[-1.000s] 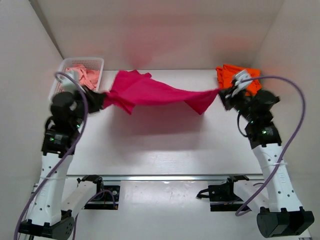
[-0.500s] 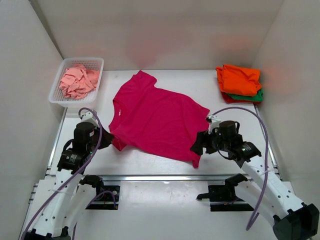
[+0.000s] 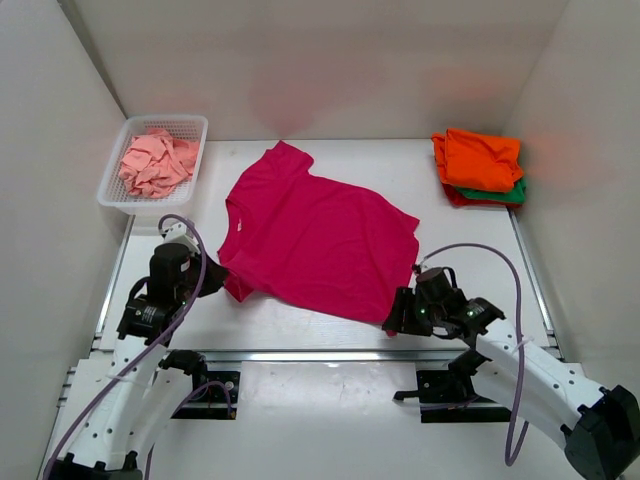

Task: Fold and stack the t-shirts
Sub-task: Flatten out the tshirt

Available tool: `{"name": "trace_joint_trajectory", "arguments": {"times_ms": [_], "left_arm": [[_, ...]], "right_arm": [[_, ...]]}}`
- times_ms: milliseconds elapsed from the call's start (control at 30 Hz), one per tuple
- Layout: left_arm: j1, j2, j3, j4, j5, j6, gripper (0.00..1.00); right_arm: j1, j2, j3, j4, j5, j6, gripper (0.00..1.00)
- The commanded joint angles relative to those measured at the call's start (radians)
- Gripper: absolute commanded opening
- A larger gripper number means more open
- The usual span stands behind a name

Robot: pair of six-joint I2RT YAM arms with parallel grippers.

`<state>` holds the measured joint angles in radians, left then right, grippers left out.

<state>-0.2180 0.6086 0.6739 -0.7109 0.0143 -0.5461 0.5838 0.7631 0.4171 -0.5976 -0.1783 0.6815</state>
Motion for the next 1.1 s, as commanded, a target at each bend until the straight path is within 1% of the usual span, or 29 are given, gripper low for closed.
{"name": "trace_joint_trajectory", "arguments": {"times_ms": [0,100,167,200,267,333,400,467,500,533,567,600,667,700,733,800,833,900,933,967,1000,1033,1067], "left_arm": [[0.003,-0.013,-0.003,0.01,-0.004,0.0,0.0],[0.0,-0.016,0.0,0.017,0.0,-0.002,0.0],[0.005,-0.013,-0.004,0.022,0.007,0.003,0.0],[0.0,-0.016,-0.005,0.021,-0.002,-0.005,0.0],[0.002,-0.018,-0.004,0.021,0.0,-0.009,0.0],[0.003,-0.017,-0.007,0.019,0.001,-0.008,0.0],[0.0,-0.017,-0.01,0.019,0.0,-0.008,0.0],[0.005,-0.018,-0.004,0.024,-0.002,-0.006,0.0],[0.002,-0.023,-0.004,0.019,-0.004,-0.005,0.0],[0.006,-0.017,-0.005,0.018,0.003,0.001,0.0],[0.009,-0.02,-0.005,0.018,-0.005,0.002,0.0],[0.003,-0.02,-0.004,0.018,-0.002,0.0,0.0],[0.008,-0.012,0.041,0.007,-0.013,0.012,0.0],[0.009,0.003,0.061,-0.005,-0.036,0.02,0.0],[0.011,0.014,0.106,-0.009,-0.063,0.031,0.0],[0.009,0.031,0.237,-0.036,-0.108,0.047,0.0],[0.015,0.048,0.274,-0.038,-0.119,0.052,0.0],[0.011,0.086,0.425,-0.033,-0.151,0.074,0.0],[0.014,0.095,0.473,-0.038,-0.158,0.081,0.0],[0.014,0.124,0.568,-0.05,-0.174,0.096,0.0],[0.006,0.161,0.669,-0.053,-0.186,0.122,0.0],[0.006,0.175,0.723,-0.071,-0.195,0.127,0.0],[0.0,0.218,0.824,-0.088,-0.204,0.146,0.0]], "right_arm": [[0.01,-0.079,-0.069,0.033,0.042,0.17,0.46],[-0.004,-0.131,-0.142,0.076,0.007,0.236,0.46],[0.01,-0.168,-0.202,0.103,0.014,0.303,0.45],[0.019,-0.176,-0.21,0.136,0.028,0.311,0.46],[0.021,-0.18,-0.241,0.157,0.031,0.332,0.47],[0.008,-0.15,-0.258,0.209,0.014,0.332,0.47],[0.016,-0.136,-0.258,0.229,0.023,0.329,0.4],[0.019,-0.12,-0.235,0.205,0.071,0.316,0.36],[0.008,-0.11,-0.232,0.214,0.066,0.303,0.31],[-0.022,-0.108,-0.233,0.22,0.042,0.279,0.09],[-0.063,-0.102,-0.229,0.219,0.024,0.254,0.0],[-0.076,-0.099,-0.207,0.207,0.001,0.239,0.0],[-0.091,-0.102,-0.117,0.103,0.029,0.141,0.0],[-0.104,-0.091,-0.024,0.064,0.033,0.072,0.0],[-0.122,-0.075,0.024,-0.018,0.019,0.037,0.0],[-0.162,-0.013,0.225,-0.138,-0.027,-0.125,0.0],[-0.168,0.008,0.277,-0.158,-0.035,-0.167,0.0],[-0.18,0.08,0.481,-0.272,-0.001,-0.285,0.0],[-0.183,0.096,0.521,-0.296,0.005,-0.315,0.0],[-0.215,0.131,0.619,-0.35,0.01,-0.367,0.0],[-0.251,0.165,0.708,-0.384,-0.019,-0.416,0.0],[-0.266,0.179,0.753,-0.407,-0.024,-0.445,0.0],[-0.286,0.194,0.838,-0.435,-0.029,-0.48,0.0]]}}
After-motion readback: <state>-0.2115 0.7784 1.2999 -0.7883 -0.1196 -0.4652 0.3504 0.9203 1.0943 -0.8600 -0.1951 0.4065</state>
